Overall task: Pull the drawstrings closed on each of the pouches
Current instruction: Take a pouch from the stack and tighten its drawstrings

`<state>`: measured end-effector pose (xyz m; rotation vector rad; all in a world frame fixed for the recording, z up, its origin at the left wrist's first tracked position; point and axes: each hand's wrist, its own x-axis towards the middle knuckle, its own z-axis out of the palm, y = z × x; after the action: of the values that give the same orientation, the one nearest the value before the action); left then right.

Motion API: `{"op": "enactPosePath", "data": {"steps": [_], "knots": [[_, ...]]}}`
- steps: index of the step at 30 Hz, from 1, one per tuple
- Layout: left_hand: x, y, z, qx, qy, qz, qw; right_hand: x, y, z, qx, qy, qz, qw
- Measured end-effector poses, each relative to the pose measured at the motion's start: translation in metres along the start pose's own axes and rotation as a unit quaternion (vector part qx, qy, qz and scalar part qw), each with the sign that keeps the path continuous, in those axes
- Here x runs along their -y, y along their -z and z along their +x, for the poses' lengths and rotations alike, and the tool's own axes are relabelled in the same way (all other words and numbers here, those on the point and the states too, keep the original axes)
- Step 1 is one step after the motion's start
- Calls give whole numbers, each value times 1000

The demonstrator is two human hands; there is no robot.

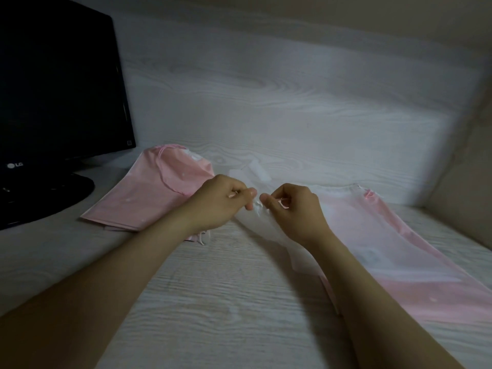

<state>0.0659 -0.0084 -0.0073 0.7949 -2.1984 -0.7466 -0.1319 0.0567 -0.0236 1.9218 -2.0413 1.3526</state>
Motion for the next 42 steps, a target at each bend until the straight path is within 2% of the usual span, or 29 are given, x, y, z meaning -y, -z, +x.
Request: {"op": "enactPosePath", "data": {"steps": [3, 9, 16, 21, 24, 28, 30, 33, 38, 42], "knots": [[-5, -4, 0, -49, 3, -61, 997, -1, -1, 0, 5, -17, 0, 1000], [-7, -11, 3, -129, -20, -98, 987, -3, -2, 0, 35, -40, 5, 999], [-17, -18, 0, -71, -47, -179, 980, 5, -3, -6, 100, -16, 57, 993], [-13, -17, 5, -58, 24, -288, 956, 6, -1, -8, 133, -18, 87, 987], [-7, -20, 6, -60, 42, -252, 965, 9, 0, -7, 138, -9, 74, 988], [-1, -26, 9, -38, 57, -204, 977, 10, 3, -5, 86, -23, 70, 994], [4, -27, 10, -14, 53, -189, 980, 12, 4, -5, 57, -24, 118, 991], [5, -27, 8, 14, 31, -165, 986, 15, 5, -5, 54, -17, 183, 982], [4, -23, 2, 23, 18, -140, 990, 18, 3, -6, 42, -23, 193, 980], [-1, -20, 2, 4, 41, -142, 989, 17, 4, -4, 16, -48, 198, 979]]}}
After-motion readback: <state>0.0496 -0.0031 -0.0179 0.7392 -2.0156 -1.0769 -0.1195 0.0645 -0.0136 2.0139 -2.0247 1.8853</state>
